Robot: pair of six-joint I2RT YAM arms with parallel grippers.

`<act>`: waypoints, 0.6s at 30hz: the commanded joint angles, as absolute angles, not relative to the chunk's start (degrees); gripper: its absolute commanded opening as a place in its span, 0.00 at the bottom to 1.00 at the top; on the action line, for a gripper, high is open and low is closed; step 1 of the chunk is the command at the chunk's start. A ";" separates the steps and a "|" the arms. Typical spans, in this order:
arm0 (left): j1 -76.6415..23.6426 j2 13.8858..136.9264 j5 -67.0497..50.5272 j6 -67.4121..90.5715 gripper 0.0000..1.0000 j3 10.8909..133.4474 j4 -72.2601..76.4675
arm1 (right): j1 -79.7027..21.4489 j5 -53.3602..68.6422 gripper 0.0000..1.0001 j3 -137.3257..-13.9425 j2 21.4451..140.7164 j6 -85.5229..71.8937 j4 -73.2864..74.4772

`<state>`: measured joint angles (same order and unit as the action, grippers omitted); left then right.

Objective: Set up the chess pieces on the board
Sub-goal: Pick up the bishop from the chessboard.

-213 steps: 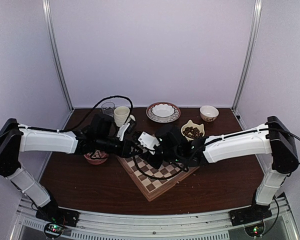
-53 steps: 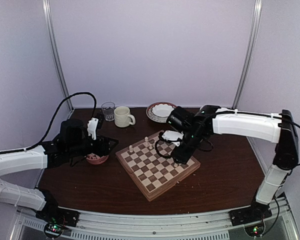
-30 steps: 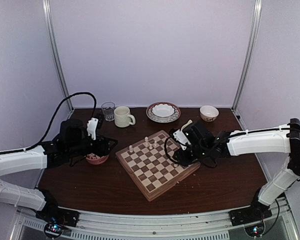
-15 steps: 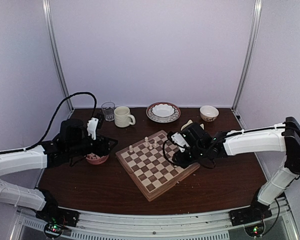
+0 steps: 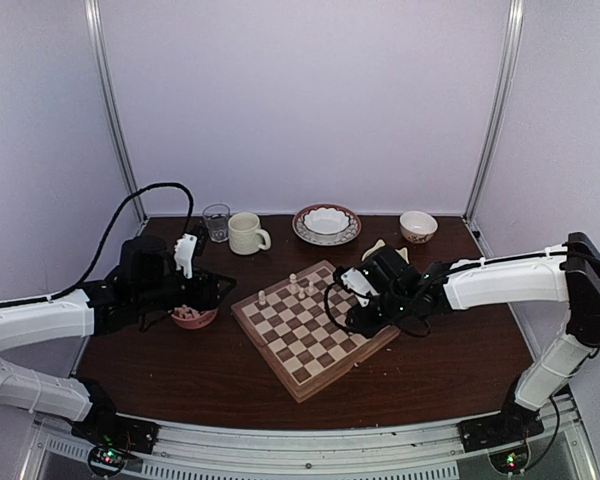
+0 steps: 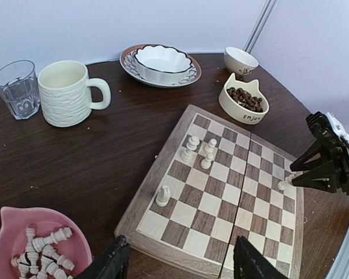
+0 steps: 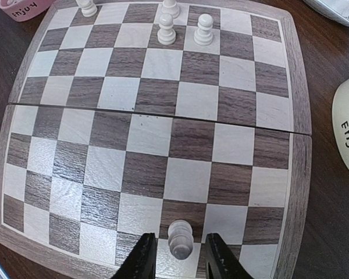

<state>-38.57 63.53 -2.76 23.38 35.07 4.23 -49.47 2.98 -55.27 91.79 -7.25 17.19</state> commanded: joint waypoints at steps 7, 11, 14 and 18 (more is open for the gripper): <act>-38.23 64.02 -3.21 22.24 0.62 36.83 5.25 | -49.13 3.54 0.28 -57.72 93.71 -6.68 18.97; -38.23 64.13 -3.23 22.24 0.62 36.90 5.19 | -49.13 3.69 0.23 -57.87 93.87 -6.61 19.07; -38.23 64.19 -3.25 22.24 0.62 36.99 5.10 | -49.13 3.70 0.22 -57.92 93.87 -6.60 19.23; -38.23 64.24 -3.26 22.24 0.62 37.00 4.97 | -49.13 3.85 0.20 -57.99 93.94 -6.60 19.32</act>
